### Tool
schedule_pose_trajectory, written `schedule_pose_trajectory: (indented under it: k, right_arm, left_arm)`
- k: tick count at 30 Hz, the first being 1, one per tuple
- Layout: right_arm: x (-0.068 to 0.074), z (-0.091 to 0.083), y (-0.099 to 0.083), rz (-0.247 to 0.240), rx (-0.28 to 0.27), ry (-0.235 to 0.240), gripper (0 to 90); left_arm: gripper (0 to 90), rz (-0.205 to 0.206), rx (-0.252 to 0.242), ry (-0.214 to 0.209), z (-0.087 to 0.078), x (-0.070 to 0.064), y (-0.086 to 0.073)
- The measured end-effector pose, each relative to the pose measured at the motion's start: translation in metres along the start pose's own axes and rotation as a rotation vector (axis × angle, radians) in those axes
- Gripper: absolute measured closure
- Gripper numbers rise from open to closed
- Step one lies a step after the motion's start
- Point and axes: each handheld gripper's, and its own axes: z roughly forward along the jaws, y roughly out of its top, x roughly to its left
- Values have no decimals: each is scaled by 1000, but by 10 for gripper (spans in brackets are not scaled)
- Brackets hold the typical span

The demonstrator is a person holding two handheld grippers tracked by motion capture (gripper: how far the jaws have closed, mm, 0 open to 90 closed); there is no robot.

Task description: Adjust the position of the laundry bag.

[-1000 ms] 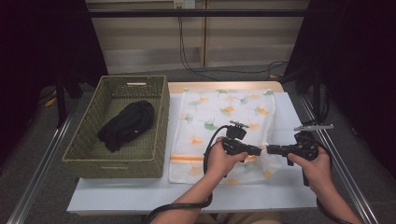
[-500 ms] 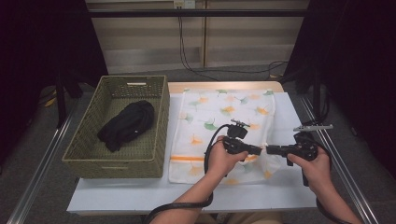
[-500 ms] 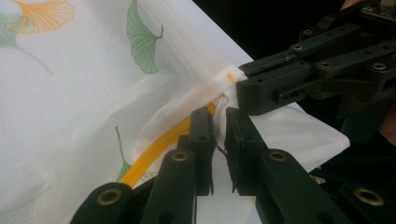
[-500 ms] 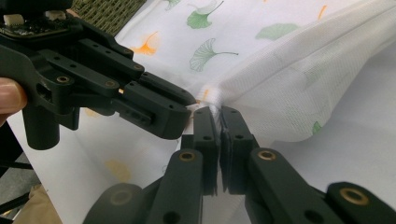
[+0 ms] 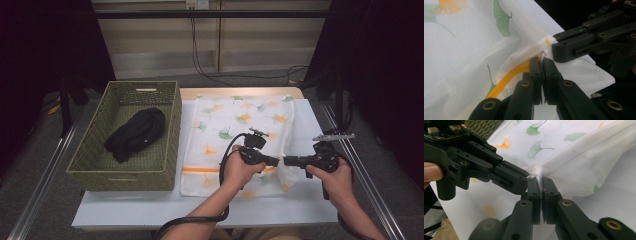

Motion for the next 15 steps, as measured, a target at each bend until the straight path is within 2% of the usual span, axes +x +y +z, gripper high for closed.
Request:
schedule_pose_trajectory:
  k: [2, 7, 8, 9, 12, 15]
  right_arm:
    - [0, 0, 0, -2, 0, -2, 868]
    - [0, 0, 0, 1, -3, 4, 869]
    - [0, 0, 0, 1, -3, 4, 869]
    - [0, 0, 0, 1, -2, 5, 869]
    - [0, 0, 0, 2, -3, 7, 869]
    - [-1, 0, -1, 11, -6, 15, 869]
  left_arm:
    - [888, -9, 2, -5, 0, -1, 0]
    - [892, -1, 8, 0, 2, -2, 0]
    - [892, 12, 14, -3, 2, -2, 0]
    - [892, -1, 4, -6, 3, -2, -1]
    - [892, -1, 5, -14, 3, -1, -1]
    - [893, 12, 2, -12, 3, -1, -2]
